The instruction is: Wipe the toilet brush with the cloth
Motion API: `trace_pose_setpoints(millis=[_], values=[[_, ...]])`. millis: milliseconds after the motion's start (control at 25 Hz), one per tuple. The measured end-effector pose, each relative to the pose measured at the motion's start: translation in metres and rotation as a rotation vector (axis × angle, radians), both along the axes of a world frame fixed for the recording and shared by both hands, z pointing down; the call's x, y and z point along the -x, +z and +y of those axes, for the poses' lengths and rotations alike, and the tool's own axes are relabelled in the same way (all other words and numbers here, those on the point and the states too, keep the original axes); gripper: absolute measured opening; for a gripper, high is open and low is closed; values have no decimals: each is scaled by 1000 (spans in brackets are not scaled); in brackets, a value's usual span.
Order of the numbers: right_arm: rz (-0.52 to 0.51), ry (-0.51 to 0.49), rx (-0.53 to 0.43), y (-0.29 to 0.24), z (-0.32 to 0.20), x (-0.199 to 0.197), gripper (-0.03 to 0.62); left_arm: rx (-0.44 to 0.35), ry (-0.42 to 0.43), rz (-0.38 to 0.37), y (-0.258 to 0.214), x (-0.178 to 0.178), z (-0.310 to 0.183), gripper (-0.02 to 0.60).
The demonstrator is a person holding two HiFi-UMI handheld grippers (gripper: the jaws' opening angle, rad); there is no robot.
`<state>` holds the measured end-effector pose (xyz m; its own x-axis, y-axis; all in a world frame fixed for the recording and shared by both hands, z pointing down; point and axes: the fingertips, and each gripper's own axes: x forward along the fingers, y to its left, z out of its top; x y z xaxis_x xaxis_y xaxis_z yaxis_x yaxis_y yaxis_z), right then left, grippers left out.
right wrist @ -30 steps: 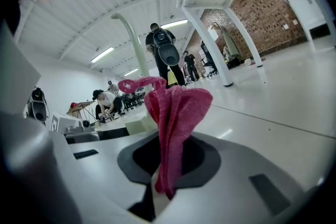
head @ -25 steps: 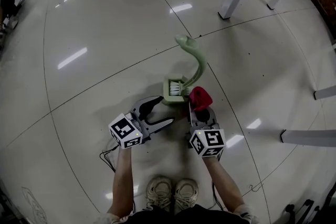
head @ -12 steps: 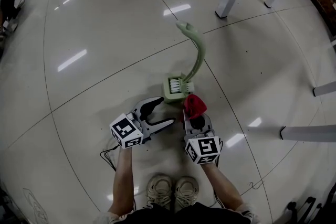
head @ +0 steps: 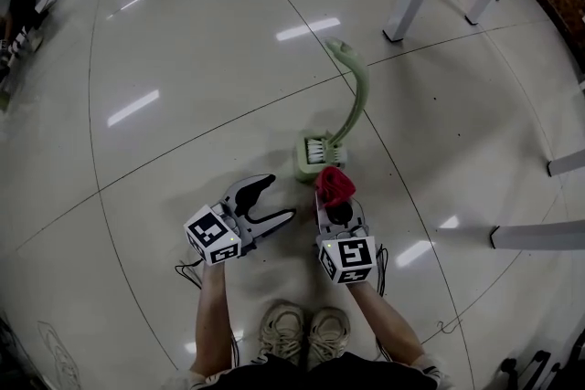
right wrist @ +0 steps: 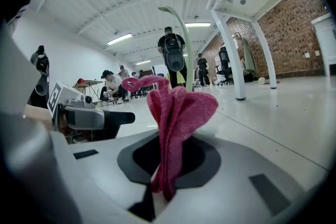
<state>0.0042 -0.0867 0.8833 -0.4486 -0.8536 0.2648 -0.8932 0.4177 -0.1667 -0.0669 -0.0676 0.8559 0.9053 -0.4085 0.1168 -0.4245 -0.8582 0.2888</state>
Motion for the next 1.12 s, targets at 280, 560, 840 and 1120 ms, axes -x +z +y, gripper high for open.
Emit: trace_pose_setpoints(millis=[280,560,840,1120], values=[[1,-89,-15,-3,-2,43,31,8,-43,1,2,22,-1,322],[-8,-160,-35,-10,-7,69,31,13,-106,40,-5,45,-6,322],[-104,-106,-73,-49,8,32,31,-68,-87,111,-55,38,-14,322],[-128,15,-130,-106,11,-37,31,-306,28,199,-196,-5,-58,2]])
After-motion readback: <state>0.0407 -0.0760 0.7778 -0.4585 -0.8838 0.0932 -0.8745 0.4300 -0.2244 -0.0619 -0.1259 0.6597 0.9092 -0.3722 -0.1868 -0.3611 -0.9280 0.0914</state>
